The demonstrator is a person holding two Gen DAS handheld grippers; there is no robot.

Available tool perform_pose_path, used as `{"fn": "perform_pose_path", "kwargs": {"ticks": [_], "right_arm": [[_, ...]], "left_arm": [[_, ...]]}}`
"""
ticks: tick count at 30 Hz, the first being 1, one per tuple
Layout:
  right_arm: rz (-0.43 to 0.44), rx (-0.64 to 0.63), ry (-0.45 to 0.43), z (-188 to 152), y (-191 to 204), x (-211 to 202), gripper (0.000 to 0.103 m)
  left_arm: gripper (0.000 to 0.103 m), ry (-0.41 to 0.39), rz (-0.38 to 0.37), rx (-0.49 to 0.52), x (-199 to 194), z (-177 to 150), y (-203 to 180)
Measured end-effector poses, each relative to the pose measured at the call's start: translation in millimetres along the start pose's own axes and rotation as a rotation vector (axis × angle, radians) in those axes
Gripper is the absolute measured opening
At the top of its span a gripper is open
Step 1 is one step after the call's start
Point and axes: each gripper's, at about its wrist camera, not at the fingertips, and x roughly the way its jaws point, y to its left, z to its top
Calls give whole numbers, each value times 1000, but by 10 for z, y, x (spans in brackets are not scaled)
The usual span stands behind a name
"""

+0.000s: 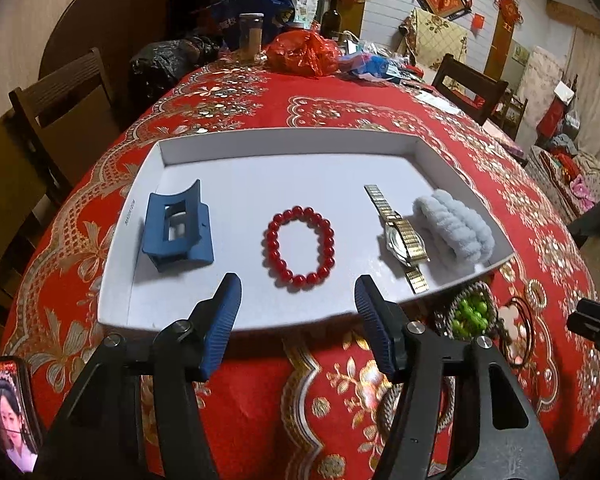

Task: Organize jewelry
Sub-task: 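Withdraw both open tools from the tray back over the jewelry, then grasp the grey braided bangle with the left tool while the right tool grasps the gold coil bracelet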

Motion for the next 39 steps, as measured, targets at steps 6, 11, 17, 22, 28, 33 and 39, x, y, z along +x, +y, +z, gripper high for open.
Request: {"fn": "perform_pose_path", "kwargs": {"ticks": [6,11,17,22,28,33,39], "right_arm": [[-60,119,26,-64,-234,27,46],[-56,87,25,-71,-154,30,46],[-21,15,41,-102,35,114,46],[-19,48,29,-48,-16,178,46],[-27,140,16,66,-174,279,46],[-34,167,36,38,-223,292,46],[-38,182,25,30,-265,268,46]], "left_arm": [[59,10,-22,6,-111,-111,-27],[59,29,-90,64,-147,-342,-132],[59,77,-130,78,-70,-520,-177],[59,87,-194,112,-67,-573,-282],[59,97,-200,173,-51,-578,-390],[56,99,-134,267,-34,-612,-546],[5,122,-224,268,-84,-633,-560]]}}
